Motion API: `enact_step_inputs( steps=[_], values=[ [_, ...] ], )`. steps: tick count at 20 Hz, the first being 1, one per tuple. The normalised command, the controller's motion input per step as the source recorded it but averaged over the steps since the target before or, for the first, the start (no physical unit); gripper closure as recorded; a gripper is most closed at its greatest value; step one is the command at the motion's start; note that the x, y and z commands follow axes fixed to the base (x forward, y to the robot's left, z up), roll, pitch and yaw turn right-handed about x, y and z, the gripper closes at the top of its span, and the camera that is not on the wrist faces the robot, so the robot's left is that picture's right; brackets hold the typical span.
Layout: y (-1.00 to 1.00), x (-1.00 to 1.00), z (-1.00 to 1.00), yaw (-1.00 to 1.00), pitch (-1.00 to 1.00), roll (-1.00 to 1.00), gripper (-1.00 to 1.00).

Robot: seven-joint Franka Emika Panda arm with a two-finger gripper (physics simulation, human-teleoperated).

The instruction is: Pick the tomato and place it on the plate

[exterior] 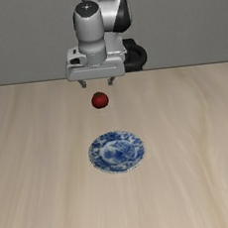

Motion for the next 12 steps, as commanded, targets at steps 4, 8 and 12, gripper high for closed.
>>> enact_step_inputs(
  steps=[4,8,12],
  values=[
    [0.0,0.0,-1.0,0.0,0.0,0.0,-1.0],
    [0.0,-0.5,-0.5,0.0,0.0,0.0,-1.0],
    [0.0,0.0,0.0,0.0,0.0,0.0,1.0]
  ],
)
